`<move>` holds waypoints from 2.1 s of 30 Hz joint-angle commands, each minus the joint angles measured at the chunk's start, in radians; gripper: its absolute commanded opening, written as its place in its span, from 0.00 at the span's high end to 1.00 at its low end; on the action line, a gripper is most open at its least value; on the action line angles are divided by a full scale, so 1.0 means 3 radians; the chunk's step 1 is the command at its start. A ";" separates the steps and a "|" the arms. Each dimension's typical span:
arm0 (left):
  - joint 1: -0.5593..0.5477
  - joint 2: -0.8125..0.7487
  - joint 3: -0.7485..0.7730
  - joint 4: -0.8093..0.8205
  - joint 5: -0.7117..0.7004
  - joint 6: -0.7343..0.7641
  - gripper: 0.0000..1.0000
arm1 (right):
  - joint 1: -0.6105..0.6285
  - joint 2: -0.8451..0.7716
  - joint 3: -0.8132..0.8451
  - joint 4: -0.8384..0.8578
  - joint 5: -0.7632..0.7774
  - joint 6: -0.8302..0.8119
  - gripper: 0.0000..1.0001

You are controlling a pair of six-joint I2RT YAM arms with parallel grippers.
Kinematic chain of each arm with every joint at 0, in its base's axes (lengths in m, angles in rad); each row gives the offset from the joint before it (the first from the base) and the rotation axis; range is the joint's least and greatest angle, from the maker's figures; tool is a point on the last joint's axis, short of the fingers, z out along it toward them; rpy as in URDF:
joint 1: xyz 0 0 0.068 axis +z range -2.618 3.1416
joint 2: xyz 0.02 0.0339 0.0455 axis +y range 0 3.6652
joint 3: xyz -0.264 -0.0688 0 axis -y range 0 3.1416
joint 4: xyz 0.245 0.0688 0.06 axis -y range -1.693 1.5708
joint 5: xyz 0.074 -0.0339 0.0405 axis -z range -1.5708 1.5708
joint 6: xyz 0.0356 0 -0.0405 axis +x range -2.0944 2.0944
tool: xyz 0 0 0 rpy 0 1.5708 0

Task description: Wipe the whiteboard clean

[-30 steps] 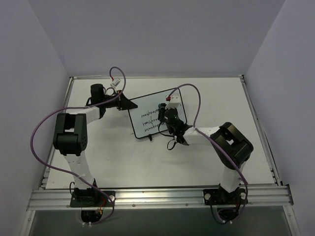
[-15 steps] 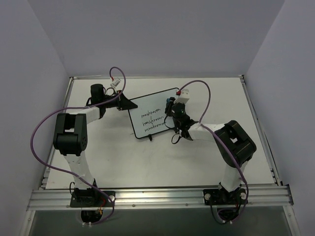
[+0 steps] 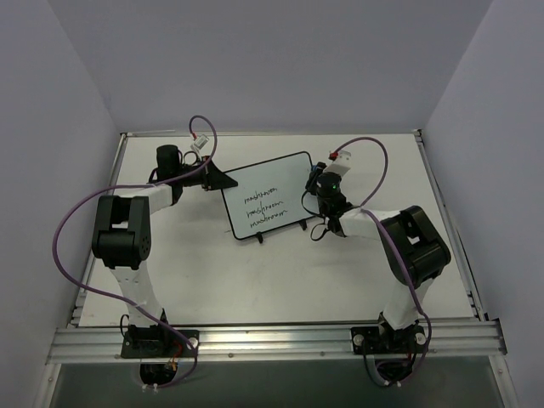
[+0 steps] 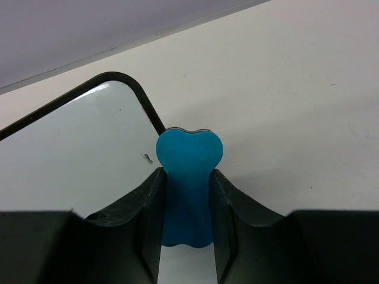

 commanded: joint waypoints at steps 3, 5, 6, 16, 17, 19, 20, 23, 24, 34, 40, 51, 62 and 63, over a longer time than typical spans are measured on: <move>0.0075 0.0090 -0.0098 -0.0071 -0.0667 0.0717 0.98 | 0.0020 -0.0062 -0.0118 -0.0180 -0.0060 -0.0041 1.00; 0.0075 0.0090 -0.0093 -0.0071 -0.0662 0.0712 0.98 | 0.0046 -0.0093 -0.0210 -0.0069 -0.0080 -0.0040 1.00; 0.0075 0.0095 -0.0093 -0.0076 -0.0662 0.0707 0.98 | 0.0071 -0.0103 -0.0231 -0.0027 -0.0100 -0.0061 1.00; 0.0075 0.0095 -0.0093 -0.0071 -0.0667 0.0712 0.98 | 0.0914 0.0290 0.0351 0.0060 -0.0208 -0.0613 1.00; 0.0075 0.0090 -0.0093 -0.0076 -0.0667 0.0717 0.98 | 0.1031 0.0361 0.0418 0.0025 -0.0198 -0.0613 1.00; 0.0075 0.0090 -0.0093 -0.0071 -0.0667 0.0717 0.98 | 0.1150 0.0438 0.0607 0.0004 -0.0182 -0.0644 1.00; 0.0075 0.0095 -0.0093 -0.0076 -0.0667 0.0717 0.98 | 0.1257 0.0515 0.0673 -0.0037 -0.0152 -0.0654 1.00; 0.0075 0.0090 -0.0093 -0.0076 -0.0672 0.0717 0.98 | 0.1400 0.0674 0.0924 -0.0139 -0.0085 -0.0685 1.00; 0.0075 0.0090 -0.0093 -0.0076 -0.0672 0.0717 0.98 | 0.1477 0.0704 0.0965 -0.0160 -0.0060 -0.0680 1.00; 0.0075 0.0095 -0.0093 -0.0076 -0.0662 0.0717 0.98 | 0.1519 0.0797 0.0889 -0.0313 0.0721 -0.0297 1.00; 0.0075 0.0096 -0.0088 -0.0081 -0.0662 0.0717 0.98 | 0.1472 0.0598 0.0674 -0.0639 0.1366 -0.0006 1.00; 0.0064 0.0101 -0.0083 -0.0097 -0.0672 0.0727 0.98 | 0.1375 0.0439 0.0398 -0.0651 0.1235 0.0277 1.00; 0.0059 0.0090 -0.0083 -0.0097 -0.0672 0.0732 0.98 | 0.1774 0.0705 0.1108 -0.0461 0.1142 0.0087 1.00; 0.0064 0.0090 -0.0083 -0.0097 -0.0672 0.0732 0.98 | 0.1774 0.0720 0.1205 -0.0472 0.1167 0.0087 1.00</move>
